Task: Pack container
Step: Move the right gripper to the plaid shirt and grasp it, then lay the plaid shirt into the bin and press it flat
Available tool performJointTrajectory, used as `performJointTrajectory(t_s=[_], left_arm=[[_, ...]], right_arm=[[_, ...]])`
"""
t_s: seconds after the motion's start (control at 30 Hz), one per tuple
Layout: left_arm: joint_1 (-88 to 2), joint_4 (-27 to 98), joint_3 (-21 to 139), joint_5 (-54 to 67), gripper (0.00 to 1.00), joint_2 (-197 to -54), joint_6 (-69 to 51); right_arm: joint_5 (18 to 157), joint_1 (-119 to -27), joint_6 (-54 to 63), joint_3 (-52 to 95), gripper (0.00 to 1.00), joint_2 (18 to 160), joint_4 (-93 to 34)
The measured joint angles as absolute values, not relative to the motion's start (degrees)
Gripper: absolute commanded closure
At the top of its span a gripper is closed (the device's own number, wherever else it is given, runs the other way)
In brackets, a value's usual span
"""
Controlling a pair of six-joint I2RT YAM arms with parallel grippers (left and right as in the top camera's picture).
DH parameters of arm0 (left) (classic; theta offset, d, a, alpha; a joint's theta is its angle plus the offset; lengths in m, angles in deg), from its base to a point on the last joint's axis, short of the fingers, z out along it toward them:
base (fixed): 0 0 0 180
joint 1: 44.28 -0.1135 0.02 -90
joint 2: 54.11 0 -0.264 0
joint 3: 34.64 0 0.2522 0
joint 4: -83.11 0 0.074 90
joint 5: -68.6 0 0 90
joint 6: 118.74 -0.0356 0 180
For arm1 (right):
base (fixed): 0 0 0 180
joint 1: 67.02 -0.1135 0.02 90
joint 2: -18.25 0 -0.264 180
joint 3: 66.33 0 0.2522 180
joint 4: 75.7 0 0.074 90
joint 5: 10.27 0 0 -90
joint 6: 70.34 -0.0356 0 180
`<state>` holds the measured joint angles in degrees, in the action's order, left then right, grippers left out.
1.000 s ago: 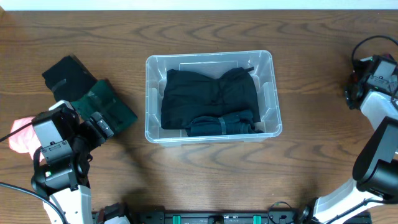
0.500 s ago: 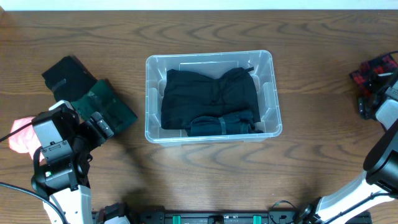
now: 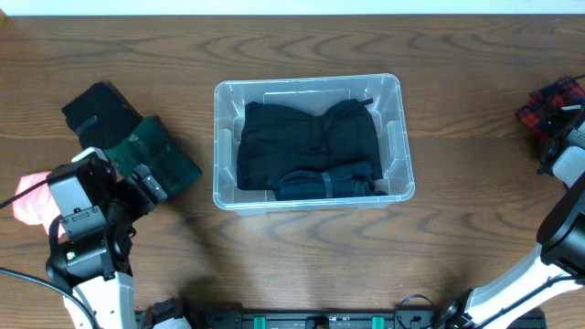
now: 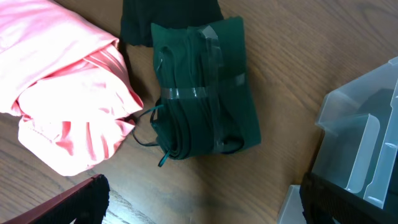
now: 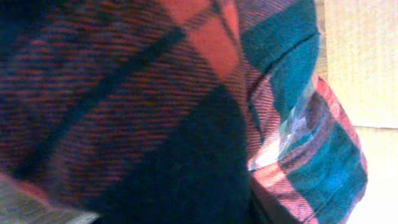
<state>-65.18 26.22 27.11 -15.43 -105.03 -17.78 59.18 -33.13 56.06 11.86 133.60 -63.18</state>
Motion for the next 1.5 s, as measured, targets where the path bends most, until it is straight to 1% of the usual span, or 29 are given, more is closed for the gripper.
performJointTrajectory(t_s=[0.03,0.13,0.2,0.37,0.5,0.67,0.83,1.0,1.17,1.33,1.5], left_arm=[[-65.18,26.22,27.11,-15.43,0.02,-105.03,-17.78],[-65.18,26.24,27.11,-15.43,0.02,-105.03,-17.78],[-65.18,26.22,27.11,-15.43,0.02,-105.03,-17.78],[-65.18,26.22,27.11,-15.43,0.02,-105.03,-17.78],[-65.18,26.24,27.11,-15.45,0.02,-105.03,-17.78],[-65.18,26.22,27.11,-15.43,0.02,-105.03,-17.78],[-65.18,26.22,27.11,-15.43,0.02,-105.01,-17.78],[-65.18,26.20,27.11,-15.43,0.02,-105.03,-17.78],[-65.18,26.20,27.11,-15.45,0.02,-105.01,-17.78],[-65.18,26.20,27.11,-15.45,0.02,-105.03,-17.78],[-65.18,26.22,27.11,-15.43,0.02,-105.03,-17.78]], right_arm=[[58.96,-33.22,55.41,11.88,0.83,133.47,-63.05],[58.46,-33.75,53.68,11.88,0.93,132.64,-61.87],[58.30,-34.40,52.76,11.66,0.98,131.27,-60.25],[58.91,-39.19,51.80,10.66,0.98,124.49,-56.38],[59.53,-46.01,51.32,10.63,0.99,115.27,-54.15],[60.73,-58.01,50.97,10.63,0.98,103.42,-51.31],[62.00,-74.11,50.67,10.66,0.99,97.19,-48.82],[62.94,-91.23,49.11,10.63,0.99,97.34,-46.94],[63.70,-101.57,44.35,10.63,0.99,100.51,-46.11],[63.77,-107.25,39.65,10.63,0.99,107.31,-43.11],[64.66,-108.89,38.18,10.63,0.99,114.28,-42.41]])
